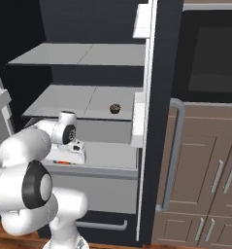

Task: Place the onion and tomato inside the fridge drawer. Close the drawer after placing the vegetables.

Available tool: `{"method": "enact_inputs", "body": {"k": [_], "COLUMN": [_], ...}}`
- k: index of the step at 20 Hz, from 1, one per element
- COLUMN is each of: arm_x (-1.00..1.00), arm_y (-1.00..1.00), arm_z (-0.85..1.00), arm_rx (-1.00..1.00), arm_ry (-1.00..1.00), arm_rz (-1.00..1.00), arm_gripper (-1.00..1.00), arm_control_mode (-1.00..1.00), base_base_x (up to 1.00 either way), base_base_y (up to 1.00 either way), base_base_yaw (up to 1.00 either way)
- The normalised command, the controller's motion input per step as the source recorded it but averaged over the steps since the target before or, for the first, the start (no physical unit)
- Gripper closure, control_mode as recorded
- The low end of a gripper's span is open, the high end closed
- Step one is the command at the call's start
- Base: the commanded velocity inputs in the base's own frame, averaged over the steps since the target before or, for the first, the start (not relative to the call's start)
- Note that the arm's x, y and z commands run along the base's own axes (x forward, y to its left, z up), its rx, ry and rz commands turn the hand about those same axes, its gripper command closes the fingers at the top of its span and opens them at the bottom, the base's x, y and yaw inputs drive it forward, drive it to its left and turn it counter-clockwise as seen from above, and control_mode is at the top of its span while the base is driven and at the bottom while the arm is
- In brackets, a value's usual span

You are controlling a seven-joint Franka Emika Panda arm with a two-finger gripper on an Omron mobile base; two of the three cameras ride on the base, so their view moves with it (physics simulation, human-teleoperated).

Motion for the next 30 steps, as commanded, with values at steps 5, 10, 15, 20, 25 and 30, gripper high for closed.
{"method": "enact_inputs", "body": {"k": [5, 10, 15, 20, 25, 30], "arm_x": [0.79, 0.12, 0.0, -0.25, -0.02, -0.04], "arm_y": [0.0, 0.07, 0.13, 0.04, 0.0, 0.0], "arm_z": [-0.21, -0.86, -0.94, -0.56, 0.28, 0.67], "arm_rx": [0.0, 0.0, 0.0, 0.0, 0.0, 0.0], "arm_ry": [0.1, 0.02, 0.0, -0.03, -0.09, -0.18], "arm_rz": [0.0, 0.0, 0.01, 0.0, 0.0, -0.02], "arm_gripper": [1.0, 1.0, 1.0, -1.0, -1.0, -1.0], "arm_control_mode": [-1.0, -1.0, -1.0, -1.0, -1.0, -1.0], "base_base_x": [0.0, 0.0, 0.0, 0.0, 0.0, 0.0], "base_base_y": [0.0, 0.0, 0.0, 0.0, 0.0, 0.0], "base_base_yaw": [0.0, 0.0, 0.0, 0.0, 0.0, 0.0]}}
